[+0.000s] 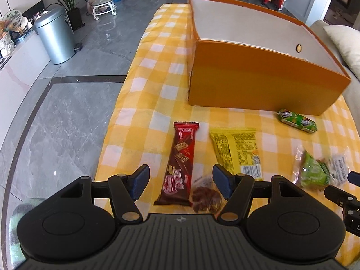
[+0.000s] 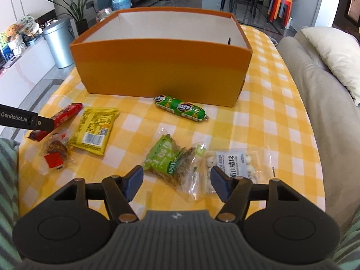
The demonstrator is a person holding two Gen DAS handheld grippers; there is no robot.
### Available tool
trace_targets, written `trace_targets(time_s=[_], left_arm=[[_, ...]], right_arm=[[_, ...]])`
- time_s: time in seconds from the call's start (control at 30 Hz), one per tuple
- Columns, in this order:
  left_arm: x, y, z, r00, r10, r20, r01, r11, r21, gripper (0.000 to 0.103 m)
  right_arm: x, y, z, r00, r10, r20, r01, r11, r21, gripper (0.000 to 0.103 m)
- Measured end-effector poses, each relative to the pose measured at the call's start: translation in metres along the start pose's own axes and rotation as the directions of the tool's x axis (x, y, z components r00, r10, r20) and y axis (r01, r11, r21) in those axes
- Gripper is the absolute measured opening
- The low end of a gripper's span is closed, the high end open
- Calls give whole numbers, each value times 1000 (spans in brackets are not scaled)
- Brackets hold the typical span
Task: Organize snacks
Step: 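Move both tools back over the remaining snacks, then grasp the red chocolate bar with the left gripper while the right grasps the green pea bag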
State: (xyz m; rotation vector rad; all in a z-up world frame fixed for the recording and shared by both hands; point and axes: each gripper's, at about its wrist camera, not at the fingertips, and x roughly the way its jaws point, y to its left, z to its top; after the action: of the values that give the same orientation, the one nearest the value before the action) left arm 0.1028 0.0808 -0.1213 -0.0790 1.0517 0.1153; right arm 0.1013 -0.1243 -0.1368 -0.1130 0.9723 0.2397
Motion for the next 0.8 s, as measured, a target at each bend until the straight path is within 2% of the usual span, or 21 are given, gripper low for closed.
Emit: trace_targets(time_s=[0.27, 0.57, 0.8], left_arm=[[21, 1, 2, 1000, 10, -8, -11, 1000, -13, 64], [31, 7, 3, 1000, -23, -5, 22, 999, -45, 38], [32, 5, 4, 1000, -24, -13, 23, 999, -48, 30]], right_arm=[[28, 3, 11, 999, -16, -33, 17, 999, 43, 64], [45, 12, 14, 998, -36, -51, 37, 999, 22, 65], [48, 15, 13, 998, -48, -50, 48, 999, -4, 55]])
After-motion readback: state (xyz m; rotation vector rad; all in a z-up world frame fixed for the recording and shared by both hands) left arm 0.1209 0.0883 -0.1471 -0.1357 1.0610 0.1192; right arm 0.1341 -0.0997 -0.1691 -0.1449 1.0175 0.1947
